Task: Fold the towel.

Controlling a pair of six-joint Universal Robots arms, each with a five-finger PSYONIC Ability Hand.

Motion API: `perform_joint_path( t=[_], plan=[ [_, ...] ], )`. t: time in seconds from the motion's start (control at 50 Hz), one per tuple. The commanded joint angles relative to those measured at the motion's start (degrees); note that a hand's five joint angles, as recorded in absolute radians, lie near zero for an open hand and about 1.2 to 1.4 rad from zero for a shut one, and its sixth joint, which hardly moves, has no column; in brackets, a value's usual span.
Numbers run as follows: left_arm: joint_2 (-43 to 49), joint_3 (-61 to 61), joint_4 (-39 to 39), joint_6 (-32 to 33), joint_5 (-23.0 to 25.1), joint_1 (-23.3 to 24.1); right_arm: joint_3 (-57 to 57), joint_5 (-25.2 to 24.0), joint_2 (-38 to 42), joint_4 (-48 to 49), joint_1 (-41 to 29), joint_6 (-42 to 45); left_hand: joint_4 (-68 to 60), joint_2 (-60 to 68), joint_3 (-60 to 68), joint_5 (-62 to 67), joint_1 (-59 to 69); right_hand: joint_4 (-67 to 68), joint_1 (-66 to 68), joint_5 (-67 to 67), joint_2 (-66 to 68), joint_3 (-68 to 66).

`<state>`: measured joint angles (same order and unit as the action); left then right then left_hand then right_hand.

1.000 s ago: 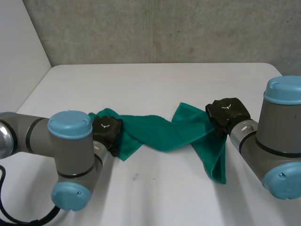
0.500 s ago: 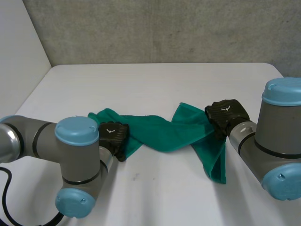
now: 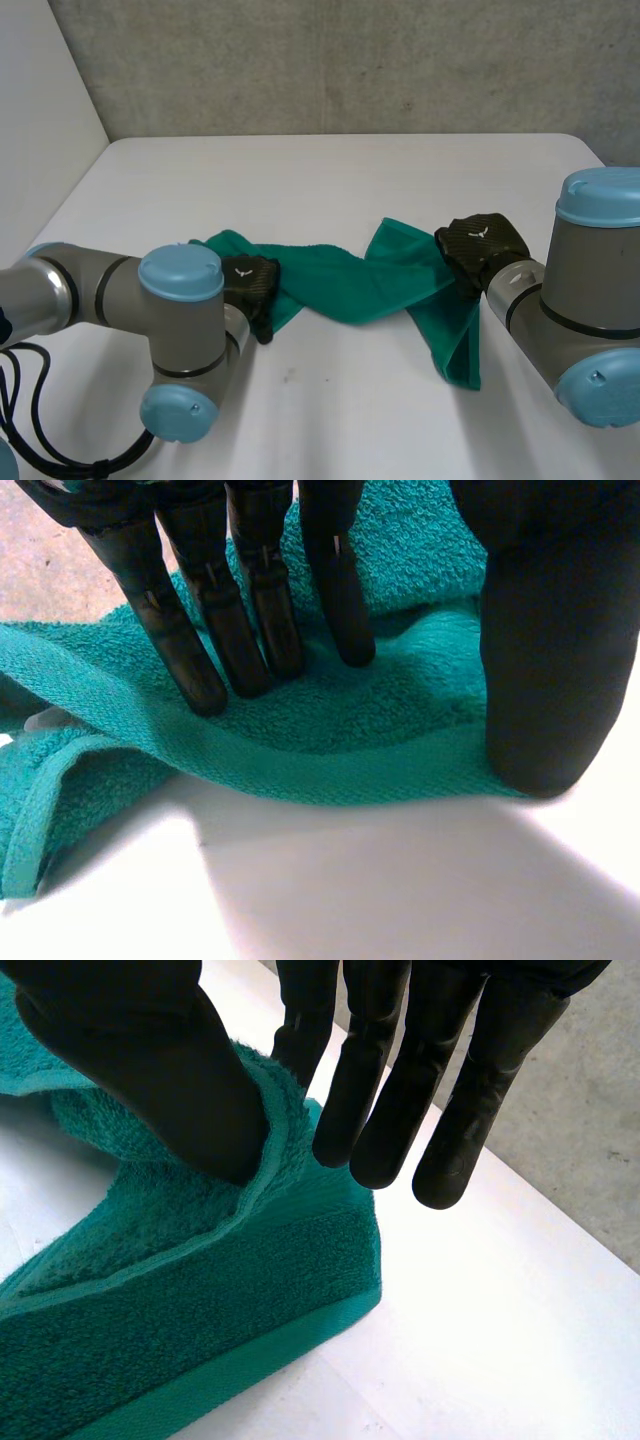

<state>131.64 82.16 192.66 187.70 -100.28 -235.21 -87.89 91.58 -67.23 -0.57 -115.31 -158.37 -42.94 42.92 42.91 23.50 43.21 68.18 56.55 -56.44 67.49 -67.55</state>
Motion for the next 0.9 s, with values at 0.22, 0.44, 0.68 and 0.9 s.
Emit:
perform_joint_path(
  t=[0.22, 0.44, 0.68, 0.9],
  plan=[
    [0.11, -1.92, 0.17, 0.03, 0.09, -0.33, 0.0, 0.0, 0.0, -0.05, 0.0, -0.01, -14.2, 14.22, 14.24, 23.65, 13.94, 11.82, 23.45, -13.56, 12.51, -12.45],
    [0.72, -2.54, 0.26, 0.29, 0.09, -0.42, 0.26, 0.0, 0.0, -0.05, 0.09, -0.01, -37.05, 37.07, 37.09, 46.5, 36.79, 11.82, 23.45, -13.56, 12.51, -12.45],
    [-14.11, 5.54, -2.11, 7.76, 0.17, -3.93, 2.37, 0.26, -4.21, -4.08, 2.02, 5.78, -37.06, 37.08, 37.09, 46.5, 36.79, 11.82, 23.45, -13.56, 12.51, -12.45],
    [-40.9, 18.81, -8.52, 9.78, 7.8, -10.42, 3.52, 0.79, -15.81, -21.48, 2.64, 21.34, -37.06, 37.08, 37.09, 46.5, 36.79, 11.82, 23.45, -13.56, 12.51, -12.45]
  ],
)
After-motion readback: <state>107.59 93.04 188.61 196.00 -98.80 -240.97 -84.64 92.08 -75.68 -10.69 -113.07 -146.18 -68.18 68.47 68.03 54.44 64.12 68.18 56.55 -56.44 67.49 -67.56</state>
